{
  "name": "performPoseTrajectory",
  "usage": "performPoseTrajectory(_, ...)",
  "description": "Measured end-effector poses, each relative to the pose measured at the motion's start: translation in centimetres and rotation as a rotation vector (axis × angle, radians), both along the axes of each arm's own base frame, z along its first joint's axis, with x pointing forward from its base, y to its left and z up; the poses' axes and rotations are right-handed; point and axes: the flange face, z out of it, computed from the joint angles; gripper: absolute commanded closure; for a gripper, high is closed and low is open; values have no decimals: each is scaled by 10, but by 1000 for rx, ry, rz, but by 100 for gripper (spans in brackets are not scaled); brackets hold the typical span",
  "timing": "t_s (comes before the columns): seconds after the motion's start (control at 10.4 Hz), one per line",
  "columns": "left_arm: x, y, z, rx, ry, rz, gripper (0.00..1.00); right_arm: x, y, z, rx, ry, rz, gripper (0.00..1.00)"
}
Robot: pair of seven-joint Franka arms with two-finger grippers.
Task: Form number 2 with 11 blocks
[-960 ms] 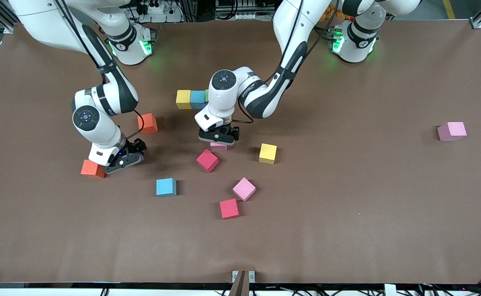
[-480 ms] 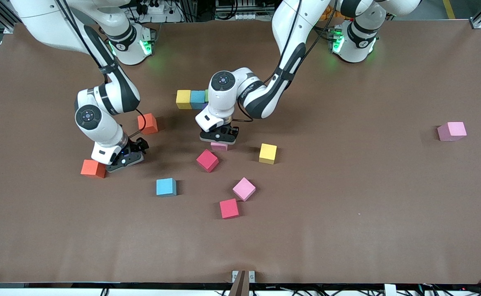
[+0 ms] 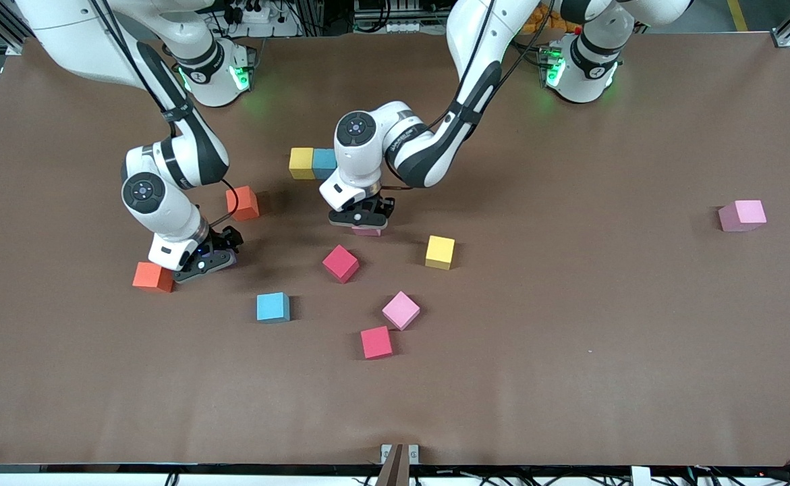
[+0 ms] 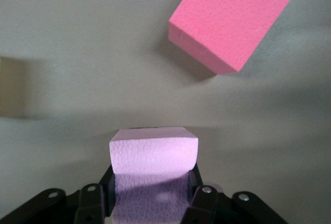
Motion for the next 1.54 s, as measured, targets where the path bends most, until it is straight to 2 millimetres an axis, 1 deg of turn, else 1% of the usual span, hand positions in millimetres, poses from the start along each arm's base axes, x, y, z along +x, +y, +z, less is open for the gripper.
performPoseTrajectory(0.19, -2, -1, 2, -4, 5, 21, 100, -2, -2, -2, -2, 5, -3, 0)
performPoseTrajectory(0.58, 1, -12, 21, -51, 1, 77, 100, -3, -2, -3, -2, 7, -3, 0)
performPoseTrajectory(0.77, 1, -12, 22, -55, 4, 92, 100, -3, -2, -3, -2, 7, -3, 0)
performPoseTrajectory(1.15, -13, -23, 22, -75, 21, 115, 100, -3, -2, -3, -2, 7, -3, 0)
performPoseTrajectory(1.34, -14, -24, 19, -85, 16, 114, 100, -3, -2, -3, -2, 7, -3, 0)
performPoseTrajectory(1.44, -13, -25, 19, -99, 7, 115, 100, -3, -2, -3, -2, 7, -3, 40)
performPoseTrajectory(1.54, -12, -26, 18, -111, 0, 115, 100, -3, -2, -3, -2, 7, -3, 98)
